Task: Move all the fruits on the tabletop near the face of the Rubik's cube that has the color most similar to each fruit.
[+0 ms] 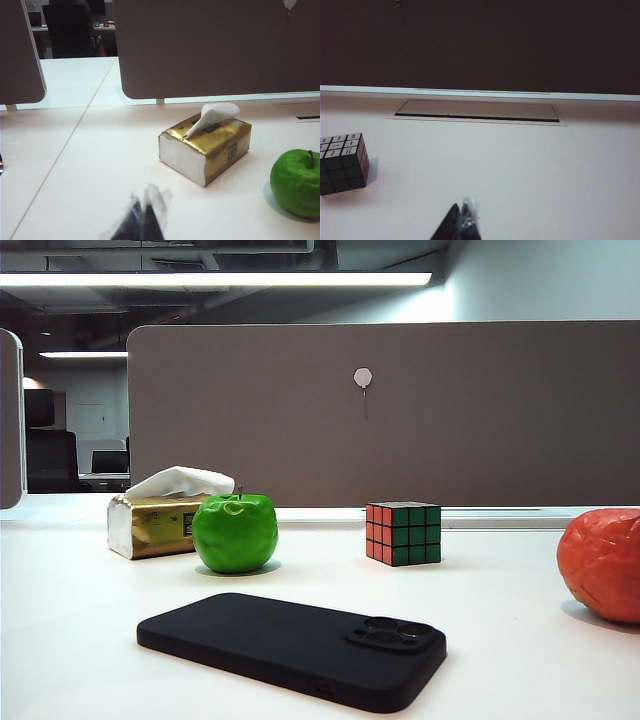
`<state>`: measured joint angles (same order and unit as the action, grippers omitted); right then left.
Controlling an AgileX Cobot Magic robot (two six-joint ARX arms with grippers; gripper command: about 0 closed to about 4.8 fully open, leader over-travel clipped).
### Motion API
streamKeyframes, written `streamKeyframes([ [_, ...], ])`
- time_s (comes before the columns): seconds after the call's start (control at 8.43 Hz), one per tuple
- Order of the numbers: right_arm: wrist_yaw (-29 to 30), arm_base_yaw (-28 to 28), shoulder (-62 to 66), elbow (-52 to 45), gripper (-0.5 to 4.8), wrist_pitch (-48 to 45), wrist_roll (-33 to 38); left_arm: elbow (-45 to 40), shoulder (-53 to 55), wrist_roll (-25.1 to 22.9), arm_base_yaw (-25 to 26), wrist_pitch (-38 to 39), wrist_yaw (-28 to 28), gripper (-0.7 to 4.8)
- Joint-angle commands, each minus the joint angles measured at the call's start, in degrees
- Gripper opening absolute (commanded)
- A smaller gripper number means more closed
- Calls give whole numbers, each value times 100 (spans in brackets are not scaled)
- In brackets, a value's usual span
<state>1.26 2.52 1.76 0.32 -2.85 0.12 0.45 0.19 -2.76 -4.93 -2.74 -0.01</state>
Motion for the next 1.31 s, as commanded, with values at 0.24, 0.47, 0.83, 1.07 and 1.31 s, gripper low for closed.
streamKeyframes([
  [0.24,-9,7,0,0,-1,-57,-15,17,2,20,9,-72,22,-6],
  [0.47,-7,7,0,0,-1,-57,-15,20,2,22,7,-83,22,-6],
  [0.83,-516,4,-2,103,-1,-693,-13,26,2,905,4,-186,680,-6],
  [1.07,-435,9,0,289,-1,-562,-15,37,2,901,4,-345,1071,-6],
  [1.31,-389,9,2,535,-1,-308,-20,127,2,898,4,-365,1257,-6],
])
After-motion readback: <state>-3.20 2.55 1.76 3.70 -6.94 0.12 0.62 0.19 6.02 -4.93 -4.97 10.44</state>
